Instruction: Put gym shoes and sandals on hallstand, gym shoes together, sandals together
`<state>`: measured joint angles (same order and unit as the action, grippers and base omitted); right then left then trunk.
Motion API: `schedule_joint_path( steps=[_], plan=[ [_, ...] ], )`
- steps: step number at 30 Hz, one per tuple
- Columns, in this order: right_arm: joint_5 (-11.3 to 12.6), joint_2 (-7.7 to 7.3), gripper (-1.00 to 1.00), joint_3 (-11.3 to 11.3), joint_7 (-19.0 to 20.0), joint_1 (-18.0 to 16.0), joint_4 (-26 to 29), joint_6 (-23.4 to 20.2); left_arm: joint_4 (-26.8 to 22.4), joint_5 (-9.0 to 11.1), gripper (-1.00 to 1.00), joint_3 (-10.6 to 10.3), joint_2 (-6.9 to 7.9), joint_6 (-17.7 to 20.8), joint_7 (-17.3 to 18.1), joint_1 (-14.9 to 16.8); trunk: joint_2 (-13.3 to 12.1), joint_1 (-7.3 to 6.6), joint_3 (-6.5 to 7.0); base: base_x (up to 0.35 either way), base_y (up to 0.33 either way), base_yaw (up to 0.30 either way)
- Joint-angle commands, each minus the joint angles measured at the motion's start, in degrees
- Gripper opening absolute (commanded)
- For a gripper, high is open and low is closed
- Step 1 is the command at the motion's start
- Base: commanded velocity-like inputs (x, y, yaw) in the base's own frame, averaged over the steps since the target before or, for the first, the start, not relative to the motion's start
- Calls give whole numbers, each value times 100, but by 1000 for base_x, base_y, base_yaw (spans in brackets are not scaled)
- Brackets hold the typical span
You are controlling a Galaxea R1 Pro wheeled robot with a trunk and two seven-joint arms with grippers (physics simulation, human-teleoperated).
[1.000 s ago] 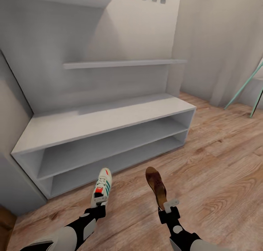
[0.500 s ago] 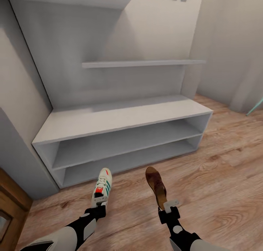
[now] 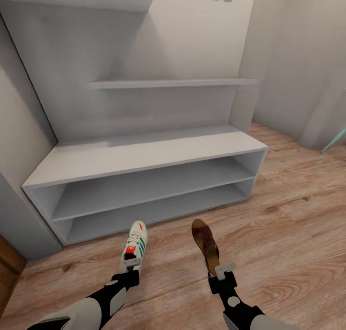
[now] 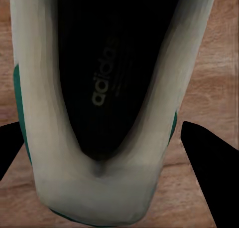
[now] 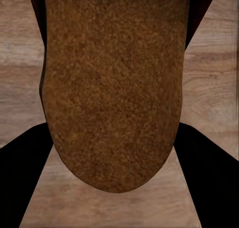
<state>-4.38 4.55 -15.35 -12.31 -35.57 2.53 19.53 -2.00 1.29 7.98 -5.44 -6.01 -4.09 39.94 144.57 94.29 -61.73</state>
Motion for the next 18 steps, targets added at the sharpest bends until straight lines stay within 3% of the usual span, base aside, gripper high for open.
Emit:
schedule_joint_path(
  steps=[1,7,18],
  plan=[
    [-48,2,-100,-20,-43,-4,-3,0,7,12,-100,24,-2,-23,-12,5,2,-1,-5,0,-276,122],
    [-47,2,-100,-20,-43,-3,-5,-1,7,12,-100,28,-1,-29,-9,5,2,-1,-5,0,-122,222],
    [-46,2,-100,-20,-43,-2,-14,-1,7,12,-100,28,-1,-31,-4,5,2,-1,-5,0,-15,291]
  ],
)
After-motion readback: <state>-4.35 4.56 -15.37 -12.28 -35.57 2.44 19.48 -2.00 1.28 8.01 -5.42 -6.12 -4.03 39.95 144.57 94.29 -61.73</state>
